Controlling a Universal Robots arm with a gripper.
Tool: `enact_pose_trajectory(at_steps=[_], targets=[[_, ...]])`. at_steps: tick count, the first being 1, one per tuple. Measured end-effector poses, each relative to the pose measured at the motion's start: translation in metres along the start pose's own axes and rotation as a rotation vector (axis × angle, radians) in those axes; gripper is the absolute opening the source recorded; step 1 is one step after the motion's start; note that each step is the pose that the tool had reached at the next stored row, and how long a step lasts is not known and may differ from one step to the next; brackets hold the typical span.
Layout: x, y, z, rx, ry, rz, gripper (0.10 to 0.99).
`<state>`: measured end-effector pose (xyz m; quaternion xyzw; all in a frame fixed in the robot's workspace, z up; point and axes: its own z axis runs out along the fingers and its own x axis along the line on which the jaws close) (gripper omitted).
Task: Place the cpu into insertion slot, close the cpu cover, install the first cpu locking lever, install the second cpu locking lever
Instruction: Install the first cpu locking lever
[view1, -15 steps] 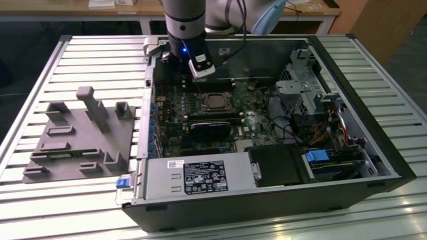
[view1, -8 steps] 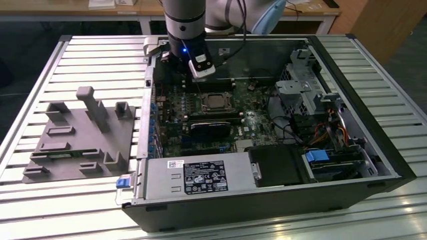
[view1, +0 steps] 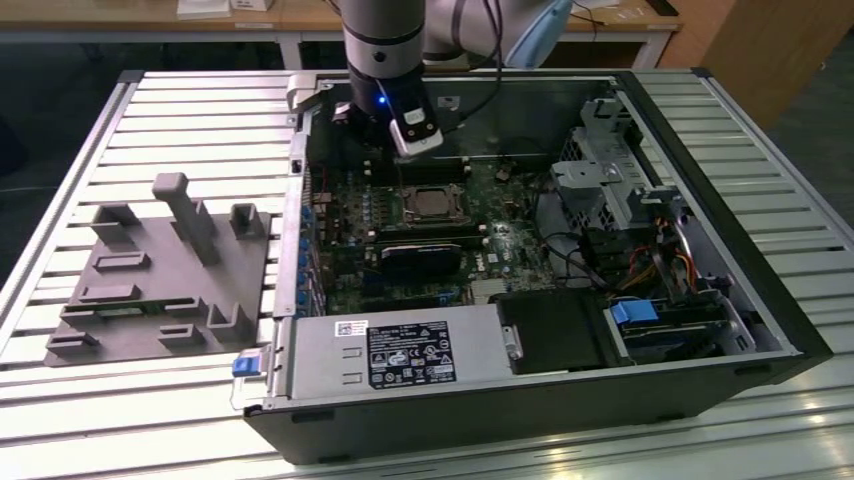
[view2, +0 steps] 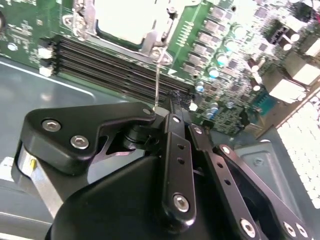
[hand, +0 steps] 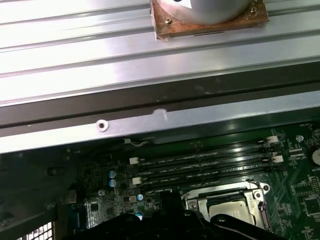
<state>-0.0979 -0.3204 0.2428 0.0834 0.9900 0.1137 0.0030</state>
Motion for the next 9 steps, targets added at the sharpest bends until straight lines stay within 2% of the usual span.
enact_pose_trajectory(at_steps=[9], targets=[[-0.0201,0.0034,0.0005,0.0,0.0009,0.0,0.102]])
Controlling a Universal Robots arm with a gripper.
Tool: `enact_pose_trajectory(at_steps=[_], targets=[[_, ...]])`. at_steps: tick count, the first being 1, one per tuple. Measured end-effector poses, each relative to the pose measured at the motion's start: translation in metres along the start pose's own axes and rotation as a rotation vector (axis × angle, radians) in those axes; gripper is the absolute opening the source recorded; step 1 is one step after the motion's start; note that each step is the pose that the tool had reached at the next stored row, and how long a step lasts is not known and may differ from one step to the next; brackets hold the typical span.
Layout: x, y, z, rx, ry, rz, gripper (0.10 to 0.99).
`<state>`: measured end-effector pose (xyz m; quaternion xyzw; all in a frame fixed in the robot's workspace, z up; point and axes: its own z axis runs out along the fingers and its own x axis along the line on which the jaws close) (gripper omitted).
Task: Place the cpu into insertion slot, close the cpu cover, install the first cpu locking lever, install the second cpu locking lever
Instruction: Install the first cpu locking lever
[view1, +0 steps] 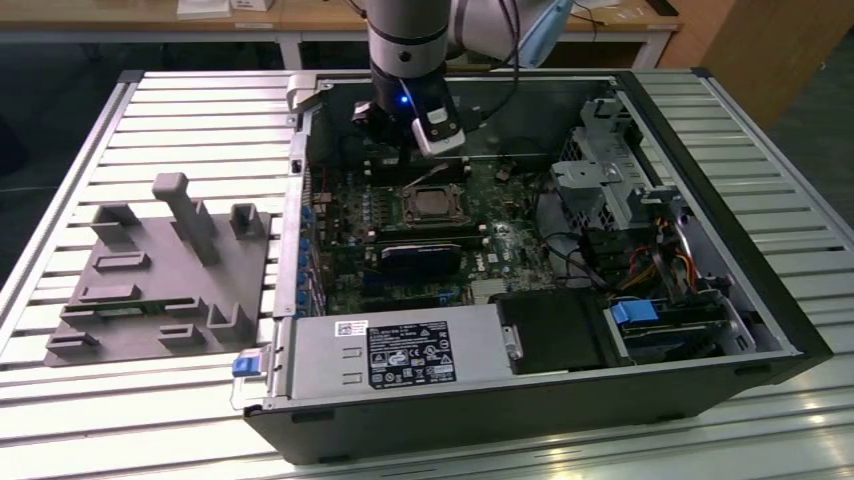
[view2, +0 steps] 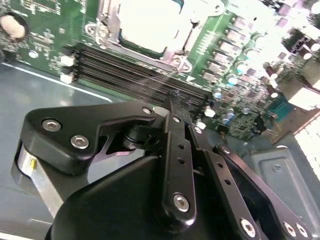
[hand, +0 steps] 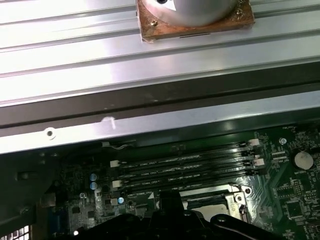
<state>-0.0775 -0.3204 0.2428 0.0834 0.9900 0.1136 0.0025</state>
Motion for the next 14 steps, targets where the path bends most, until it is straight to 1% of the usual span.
enact_pose_trajectory(at_steps=[3,6,7,8,9,14], targets=[[-0.0051,0.0008,0.0001,0.0,0.0003,0.0,0.102],[-0.0065,0.001,0.0005,0.0,0.0001,0.0,0.102],[-0.0065,0.0009,0.0009,0.0,-0.0009,0.0,0.102],[-0.0065,0.0008,0.0014,-0.001,-0.0044,-0.001,0.102],[-0.0065,0.0007,0.0016,-0.002,-0.0142,-0.003,0.102],[-0.0065,0.0005,0.0028,-0.013,-0.073,-0.017,0.102]])
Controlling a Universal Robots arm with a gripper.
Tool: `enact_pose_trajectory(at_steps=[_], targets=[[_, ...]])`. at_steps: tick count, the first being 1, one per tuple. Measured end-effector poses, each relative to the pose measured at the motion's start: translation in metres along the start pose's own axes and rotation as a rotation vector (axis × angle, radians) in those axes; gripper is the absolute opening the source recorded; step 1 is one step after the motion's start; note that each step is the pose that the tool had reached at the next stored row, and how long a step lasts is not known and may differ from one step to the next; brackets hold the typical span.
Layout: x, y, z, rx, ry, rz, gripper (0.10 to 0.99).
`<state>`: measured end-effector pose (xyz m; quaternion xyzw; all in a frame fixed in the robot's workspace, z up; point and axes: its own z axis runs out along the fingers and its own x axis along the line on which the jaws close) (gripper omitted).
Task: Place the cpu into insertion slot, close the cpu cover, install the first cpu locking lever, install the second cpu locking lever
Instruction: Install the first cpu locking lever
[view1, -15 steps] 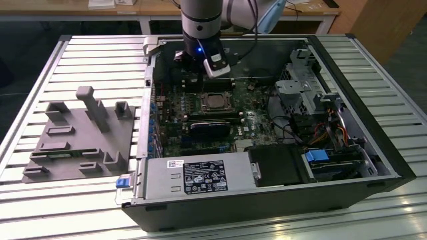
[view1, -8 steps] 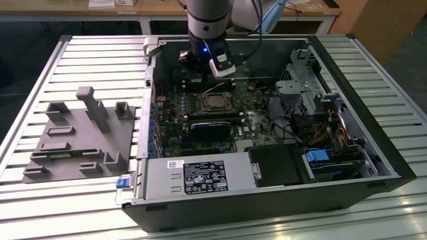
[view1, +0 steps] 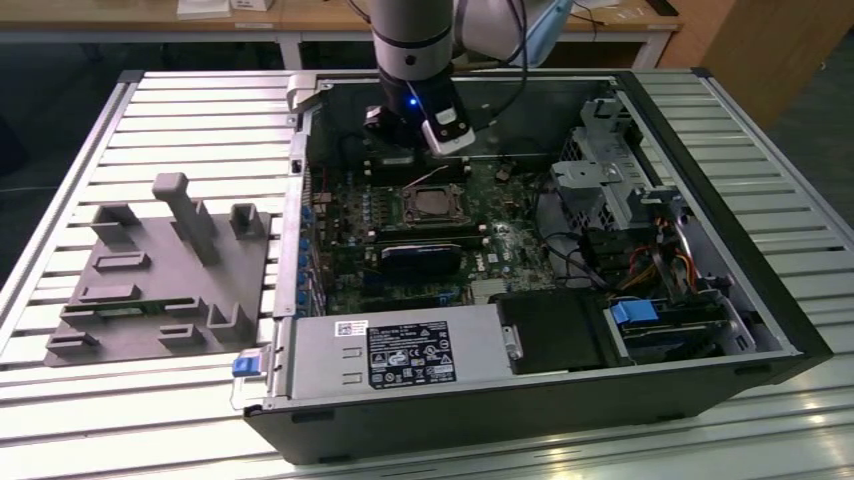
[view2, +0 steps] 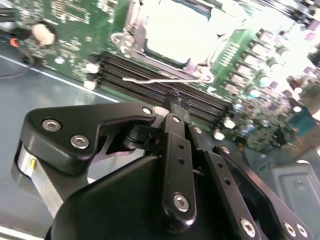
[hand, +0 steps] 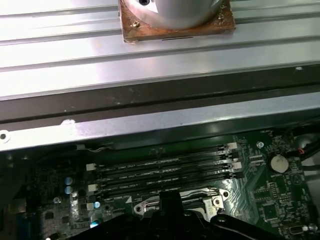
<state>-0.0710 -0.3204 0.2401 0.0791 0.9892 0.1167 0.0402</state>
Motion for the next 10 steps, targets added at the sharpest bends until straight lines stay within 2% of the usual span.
enact_pose_trajectory(at_steps=[2,10], targets=[[0.0,-0.0001,0.0008,-0.004,-0.0205,-0.005,0.102],[0.0003,-0.0013,0.005,-0.013,-0.0754,-0.018,0.102]])
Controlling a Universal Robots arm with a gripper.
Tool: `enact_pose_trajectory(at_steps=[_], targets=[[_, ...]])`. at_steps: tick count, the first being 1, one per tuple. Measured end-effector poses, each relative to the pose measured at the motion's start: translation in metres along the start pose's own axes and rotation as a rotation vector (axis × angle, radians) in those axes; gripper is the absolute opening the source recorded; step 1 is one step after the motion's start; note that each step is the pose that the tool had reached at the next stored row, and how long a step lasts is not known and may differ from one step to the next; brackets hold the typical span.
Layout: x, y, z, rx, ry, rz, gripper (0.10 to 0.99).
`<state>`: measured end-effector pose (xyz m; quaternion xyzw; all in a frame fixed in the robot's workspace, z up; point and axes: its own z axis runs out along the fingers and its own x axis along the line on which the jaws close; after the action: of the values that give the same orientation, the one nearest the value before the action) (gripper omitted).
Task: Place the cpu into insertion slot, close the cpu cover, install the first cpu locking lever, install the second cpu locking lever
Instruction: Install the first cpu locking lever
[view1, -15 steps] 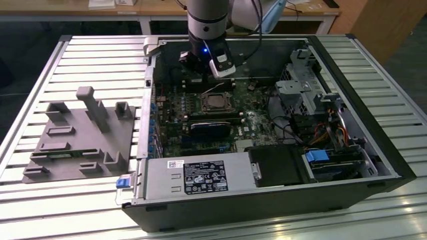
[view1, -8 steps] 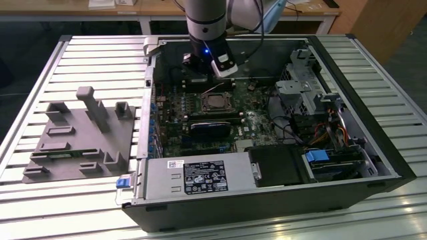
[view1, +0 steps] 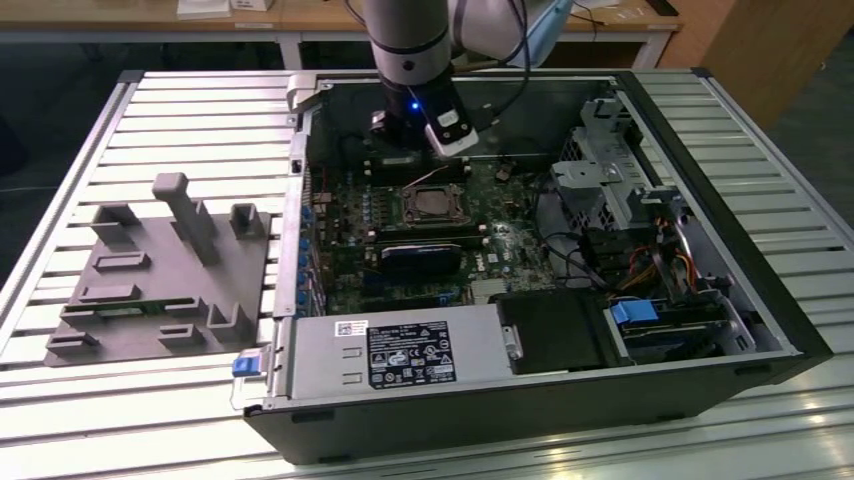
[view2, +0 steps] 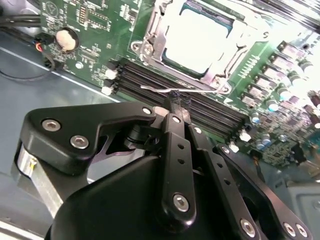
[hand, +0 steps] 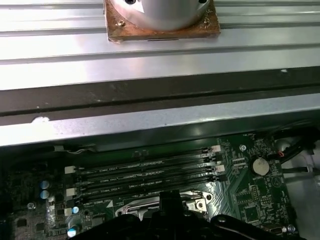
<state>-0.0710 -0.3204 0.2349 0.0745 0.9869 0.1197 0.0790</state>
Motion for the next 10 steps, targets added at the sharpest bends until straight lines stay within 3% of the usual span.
enact_pose_trajectory(at_steps=[7,8,10], targets=[[0.0,-0.0001,0.0003,0.0,-0.0015,0.0,0.102],[0.0002,-0.0001,0.0005,-0.001,-0.0035,-0.001,0.102],[0.0008,-0.0004,0.0013,-0.003,-0.0189,-0.004,0.102]])
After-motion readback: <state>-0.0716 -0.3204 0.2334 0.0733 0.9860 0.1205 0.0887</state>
